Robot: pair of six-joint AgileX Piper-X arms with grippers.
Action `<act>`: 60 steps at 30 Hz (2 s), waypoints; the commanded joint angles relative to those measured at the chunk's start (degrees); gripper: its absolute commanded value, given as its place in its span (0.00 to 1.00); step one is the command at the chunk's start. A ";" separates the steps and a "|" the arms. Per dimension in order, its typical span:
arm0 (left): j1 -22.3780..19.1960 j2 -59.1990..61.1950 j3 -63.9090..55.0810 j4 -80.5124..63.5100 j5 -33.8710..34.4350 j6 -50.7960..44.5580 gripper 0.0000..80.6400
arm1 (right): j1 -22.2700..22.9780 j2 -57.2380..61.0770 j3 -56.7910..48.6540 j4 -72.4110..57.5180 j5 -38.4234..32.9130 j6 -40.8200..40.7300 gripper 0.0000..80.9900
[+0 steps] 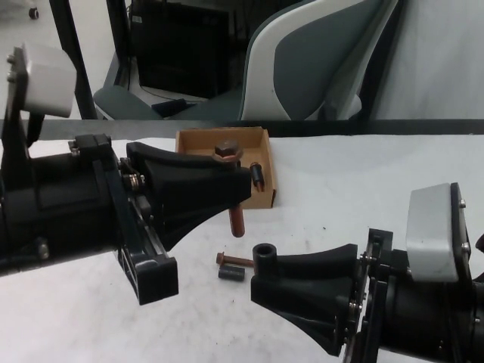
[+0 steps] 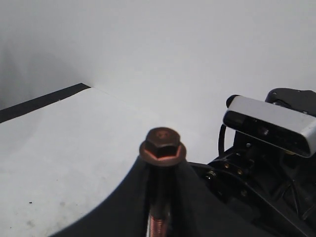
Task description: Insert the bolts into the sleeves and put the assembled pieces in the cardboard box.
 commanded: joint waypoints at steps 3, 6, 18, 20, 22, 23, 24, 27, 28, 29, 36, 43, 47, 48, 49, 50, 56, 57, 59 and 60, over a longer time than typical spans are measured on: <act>-0.24 -0.17 -0.06 -1.04 1.64 -0.31 0.01 | -0.10 -0.41 -0.25 -0.23 -1.49 -1.85 0.00; -0.24 -0.17 -0.06 -1.04 1.64 -0.40 0.01 | -0.10 -0.41 -0.25 -0.23 -1.49 -1.85 0.00; -0.24 -0.17 -0.06 -1.04 2.93 -2.79 0.01 | -0.10 -0.33 -3.75 5.96 -2.80 -4.65 0.00; -0.24 -0.17 -0.06 -1.04 2.93 -2.79 0.01 | -0.10 -0.33 -4.07 5.94 -2.80 -5.01 0.00; -0.24 -0.17 -0.06 -1.04 2.93 -2.79 0.01 | -0.10 -0.33 -4.22 5.94 -2.80 -4.98 0.00; -0.24 -0.17 -0.06 -1.04 2.93 -2.79 0.01 | -0.10 -0.33 -4.19 5.74 -2.80 -4.98 0.00; -0.24 -0.17 -0.06 -1.04 2.93 -2.79 0.01 | -0.10 -0.33 -4.19 5.74 -2.80 -4.98 0.00; -0.24 -0.17 -0.06 -1.04 4.06 -3.05 0.01 | -0.10 -0.33 -4.43 5.77 -2.80 -4.82 0.00; -0.24 -0.17 -0.06 -1.04 4.08 -3.28 0.01 | -0.10 -0.33 -4.61 5.77 -2.80 -4.82 0.00; -0.24 -0.17 -0.06 -1.04 4.07 -3.56 0.01 | -0.10 -0.33 -4.83 5.77 -2.80 -4.82 0.00; -0.24 -0.17 -0.06 -1.04 4.07 -3.69 0.01 | -0.10 -0.33 -5.51 5.77 -2.80 -4.82 0.00; -0.24 -0.17 -0.06 -1.04 4.07 -3.69 0.01 | -0.10 -0.33 -5.47 5.77 -2.80 -4.72 0.00; -0.24 -0.17 -0.06 -1.04 4.07 -3.69 0.01 | -0.10 -0.33 -5.47 5.77 -3.20 -4.37 0.00; -0.24 0.00 -0.06 -1.04 4.07 -3.67 0.01 | -0.10 -0.33 -5.47 5.77 -3.56 -4.37 0.00; -0.24 0.01 -0.06 -1.04 4.07 -3.67 0.01 | -0.10 -0.33 -5.47 5.77 -3.89 -4.37 0.00; -0.24 -0.02 -0.06 -1.04 4.07 -3.83 0.01 | -0.10 -0.33 -5.47 5.77 -3.99 -4.37 0.00; -0.24 -0.02 -0.06 -1.04 4.07 -3.83 0.01 | -0.10 -0.33 -5.47 5.77 -4.01 -4.37 0.00; -0.24 -0.02 -0.06 -1.04 4.07 -3.83 0.01 | -0.10 -0.33 -5.47 5.77 -4.01 -4.37 0.00; -0.24 -0.02 -0.06 -1.04 4.07 -3.83 0.01 | -0.10 -0.33 -5.47 5.77 -4.01 -4.37 0.00; -0.24 -0.02 -0.06 -1.04 4.07 -3.83 0.01 | -0.10 -0.33 -5.47 5.77 -4.01 -4.37 0.00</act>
